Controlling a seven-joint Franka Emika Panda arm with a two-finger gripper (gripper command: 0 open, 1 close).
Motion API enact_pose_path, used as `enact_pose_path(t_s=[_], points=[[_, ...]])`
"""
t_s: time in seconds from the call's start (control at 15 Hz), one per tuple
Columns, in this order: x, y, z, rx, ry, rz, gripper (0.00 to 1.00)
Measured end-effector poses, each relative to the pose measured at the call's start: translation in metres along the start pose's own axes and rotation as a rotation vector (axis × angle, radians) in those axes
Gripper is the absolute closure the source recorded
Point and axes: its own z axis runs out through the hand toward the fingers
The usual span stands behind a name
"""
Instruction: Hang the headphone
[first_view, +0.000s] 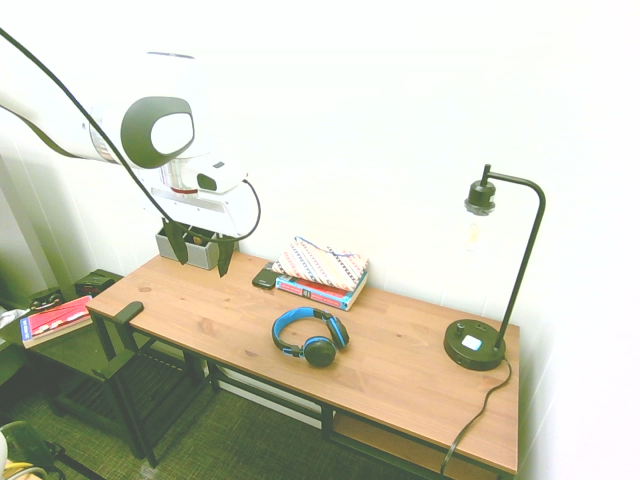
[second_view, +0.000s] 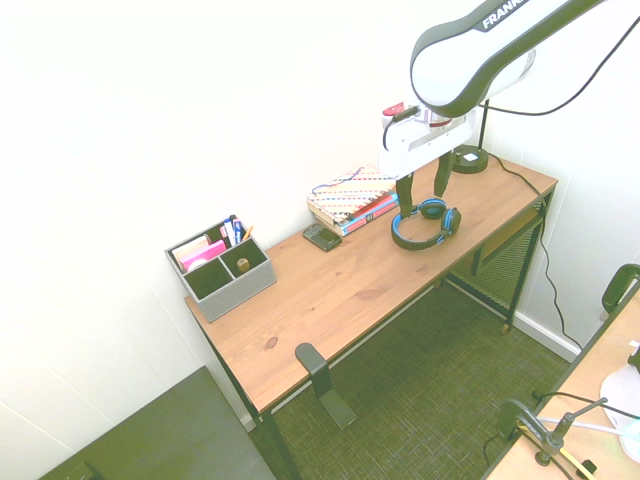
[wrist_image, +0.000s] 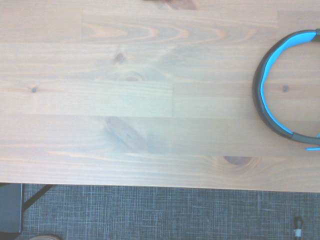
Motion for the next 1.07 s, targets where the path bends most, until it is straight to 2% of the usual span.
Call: enact_pose_path(t_s=[0.27,0.47,0.73,1.07], points=[[0.007,-0.002,0.004,0.015,0.026,0.009,0.00],[0.024,-0.013,0.025,0.025,0.040,0.025,0.00],[0.052,-0.027,0.079,-0.014,0.078,0.044,0.00],[0.096,-0.017,0.154,-0.053,0.126,0.068,0.00]])
